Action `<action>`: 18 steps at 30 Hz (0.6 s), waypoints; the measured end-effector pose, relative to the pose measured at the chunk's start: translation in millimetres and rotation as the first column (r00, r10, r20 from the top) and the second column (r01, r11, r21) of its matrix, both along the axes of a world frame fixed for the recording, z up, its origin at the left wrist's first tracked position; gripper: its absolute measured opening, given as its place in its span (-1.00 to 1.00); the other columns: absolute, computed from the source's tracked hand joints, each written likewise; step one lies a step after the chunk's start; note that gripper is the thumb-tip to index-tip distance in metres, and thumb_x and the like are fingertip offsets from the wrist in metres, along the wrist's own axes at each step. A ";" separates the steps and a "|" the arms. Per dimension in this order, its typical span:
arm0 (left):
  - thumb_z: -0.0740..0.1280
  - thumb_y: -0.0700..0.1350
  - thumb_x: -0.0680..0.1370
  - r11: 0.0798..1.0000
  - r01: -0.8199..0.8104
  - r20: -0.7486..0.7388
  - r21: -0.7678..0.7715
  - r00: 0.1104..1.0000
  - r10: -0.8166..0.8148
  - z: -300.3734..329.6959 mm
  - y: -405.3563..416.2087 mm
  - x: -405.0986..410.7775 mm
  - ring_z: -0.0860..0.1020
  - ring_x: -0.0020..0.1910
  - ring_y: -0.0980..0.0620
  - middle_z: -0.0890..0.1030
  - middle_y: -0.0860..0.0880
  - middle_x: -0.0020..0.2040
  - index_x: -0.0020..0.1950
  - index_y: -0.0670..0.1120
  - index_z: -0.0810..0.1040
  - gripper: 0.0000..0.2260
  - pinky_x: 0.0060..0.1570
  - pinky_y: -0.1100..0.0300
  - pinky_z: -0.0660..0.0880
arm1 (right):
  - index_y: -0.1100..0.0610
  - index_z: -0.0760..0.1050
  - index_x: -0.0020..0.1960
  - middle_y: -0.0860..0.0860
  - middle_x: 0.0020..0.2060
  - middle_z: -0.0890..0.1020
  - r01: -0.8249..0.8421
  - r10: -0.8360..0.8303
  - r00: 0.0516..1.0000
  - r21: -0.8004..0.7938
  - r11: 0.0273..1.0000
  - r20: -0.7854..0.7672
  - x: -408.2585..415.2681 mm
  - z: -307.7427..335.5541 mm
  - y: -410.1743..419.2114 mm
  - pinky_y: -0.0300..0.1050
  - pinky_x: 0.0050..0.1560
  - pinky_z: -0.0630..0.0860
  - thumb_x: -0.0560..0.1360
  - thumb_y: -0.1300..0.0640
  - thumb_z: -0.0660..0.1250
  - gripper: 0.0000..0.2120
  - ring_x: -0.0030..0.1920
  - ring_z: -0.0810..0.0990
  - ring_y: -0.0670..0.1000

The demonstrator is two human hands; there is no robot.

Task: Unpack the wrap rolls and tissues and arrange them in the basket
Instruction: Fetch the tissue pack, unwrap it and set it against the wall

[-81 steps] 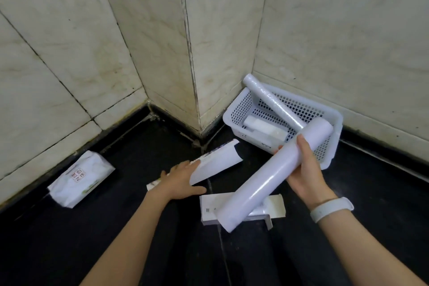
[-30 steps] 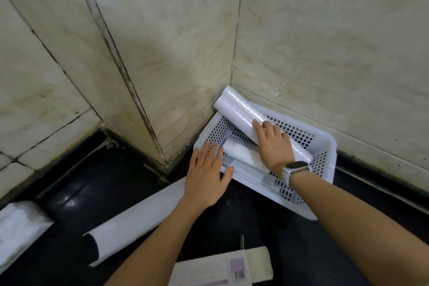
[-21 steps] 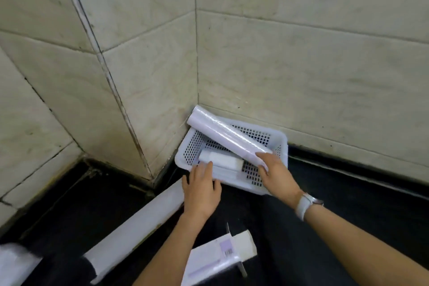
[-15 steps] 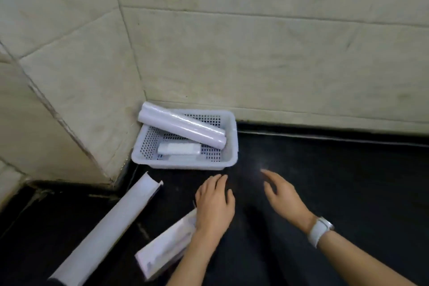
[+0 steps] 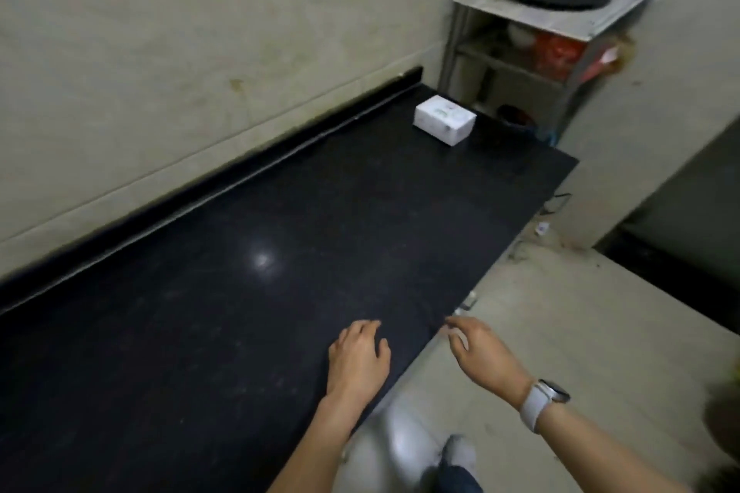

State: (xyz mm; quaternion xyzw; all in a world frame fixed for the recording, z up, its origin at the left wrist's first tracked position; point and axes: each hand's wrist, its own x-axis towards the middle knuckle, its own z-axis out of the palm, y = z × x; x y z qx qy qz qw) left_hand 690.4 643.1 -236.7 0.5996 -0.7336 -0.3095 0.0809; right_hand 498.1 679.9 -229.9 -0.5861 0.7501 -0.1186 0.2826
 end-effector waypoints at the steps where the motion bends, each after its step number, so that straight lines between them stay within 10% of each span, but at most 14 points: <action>1: 0.13 -0.04 0.57 0.999 0.044 0.034 -0.017 0.998 -0.044 -3.3 -8.0 -28.2 0.35 0.33 -0.04 0.41 -0.02 0.36 0.37 -0.05 0.34 -0.64 0.30 0.06 0.27 | 0.15 0.43 0.26 0.17 0.22 0.55 0.015 -0.015 1.000 -0.009 1.000 -0.008 -26.4 -2.8 0.6 -0.03 0.24 0.39 0.52 0.19 0.15 -0.67 0.22 0.49 0.16; 8: 0.12 -0.07 0.56 0.957 0.283 0.203 -0.066 0.943 -0.265 -14.9 -47.6 -200.1 0.34 0.32 -0.03 0.43 -0.03 0.32 0.32 -0.06 0.38 -0.67 0.28 0.06 0.24 | 0.13 0.36 0.32 0.12 0.29 0.48 0.155 -0.147 0.985 0.092 0.984 -0.085 -199.5 -7.6 0.9 -0.03 0.30 0.33 0.55 0.12 0.12 -0.65 0.31 0.40 0.12; 18: 0.15 -0.08 0.57 0.970 0.222 0.161 -0.094 0.965 -0.206 -18.7 -156.2 -301.6 0.37 0.29 -0.06 0.43 -0.05 0.33 0.33 -0.08 0.37 -0.67 0.28 0.04 0.31 | 0.14 0.34 0.33 0.13 0.31 0.43 0.125 -0.124 0.992 0.111 0.986 -0.012 -302.0 -16.7 -104.3 -0.04 0.32 0.31 0.55 0.14 0.12 -0.64 0.31 0.36 0.14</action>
